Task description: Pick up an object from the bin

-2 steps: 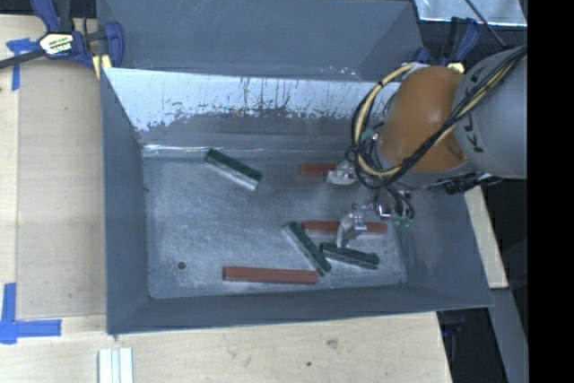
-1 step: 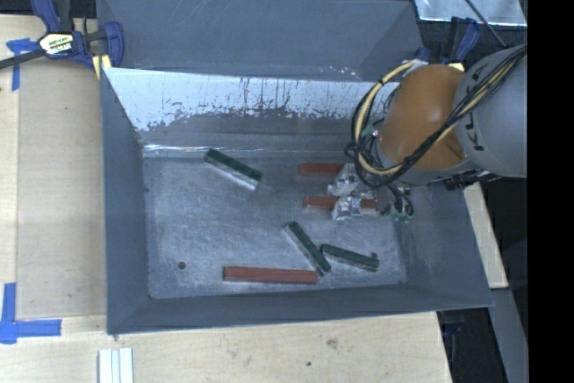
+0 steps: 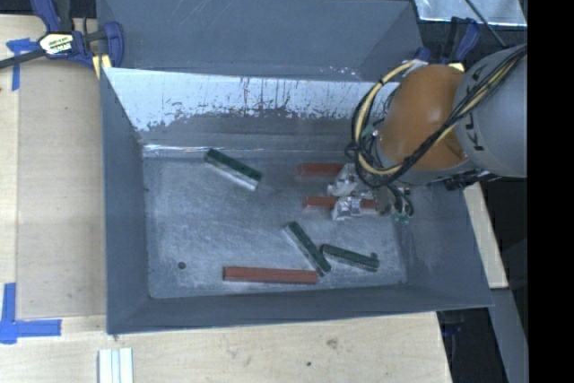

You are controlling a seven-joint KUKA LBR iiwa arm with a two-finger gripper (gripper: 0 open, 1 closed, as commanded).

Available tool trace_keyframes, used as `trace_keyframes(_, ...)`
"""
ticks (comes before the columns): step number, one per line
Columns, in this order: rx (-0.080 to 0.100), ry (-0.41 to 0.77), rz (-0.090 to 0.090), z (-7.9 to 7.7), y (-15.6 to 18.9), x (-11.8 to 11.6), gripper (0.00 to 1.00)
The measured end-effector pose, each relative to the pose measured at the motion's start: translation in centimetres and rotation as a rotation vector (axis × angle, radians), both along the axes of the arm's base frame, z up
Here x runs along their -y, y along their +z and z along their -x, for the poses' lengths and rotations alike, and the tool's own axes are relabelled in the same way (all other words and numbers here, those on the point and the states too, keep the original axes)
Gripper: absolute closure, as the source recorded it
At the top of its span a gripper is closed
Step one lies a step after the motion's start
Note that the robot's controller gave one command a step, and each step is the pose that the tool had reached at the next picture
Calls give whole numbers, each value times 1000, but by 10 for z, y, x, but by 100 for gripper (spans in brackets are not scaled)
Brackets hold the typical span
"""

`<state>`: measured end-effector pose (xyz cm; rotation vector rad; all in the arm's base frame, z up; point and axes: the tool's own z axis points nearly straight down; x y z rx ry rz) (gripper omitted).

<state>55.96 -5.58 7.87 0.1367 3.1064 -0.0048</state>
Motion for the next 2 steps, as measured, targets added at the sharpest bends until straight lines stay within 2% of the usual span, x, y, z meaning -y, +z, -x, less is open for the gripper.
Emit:
trace_keyframes(1,-8,1,-1,1,3,0,100)
trace_keyframes(2,-26,2,-3,5,13,-1,100)
